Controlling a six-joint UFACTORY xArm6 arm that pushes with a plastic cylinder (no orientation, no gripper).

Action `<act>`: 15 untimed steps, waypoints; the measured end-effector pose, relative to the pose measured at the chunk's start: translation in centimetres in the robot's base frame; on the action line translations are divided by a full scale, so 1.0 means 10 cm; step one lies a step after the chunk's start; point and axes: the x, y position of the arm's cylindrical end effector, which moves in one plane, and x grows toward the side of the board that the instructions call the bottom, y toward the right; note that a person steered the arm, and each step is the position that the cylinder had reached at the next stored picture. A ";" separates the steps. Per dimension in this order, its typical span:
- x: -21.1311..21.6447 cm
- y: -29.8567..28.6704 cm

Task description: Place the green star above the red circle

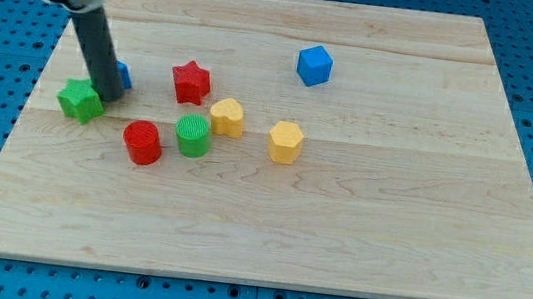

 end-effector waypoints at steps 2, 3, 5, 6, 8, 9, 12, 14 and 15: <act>-0.66 0.03; -0.73 -0.31; 0.29 -0.84; 0.19 -0.87; 0.02 -0.03; 0.21 0.16; 0.74 0.21; 0.47 0.55; 0.50 0.48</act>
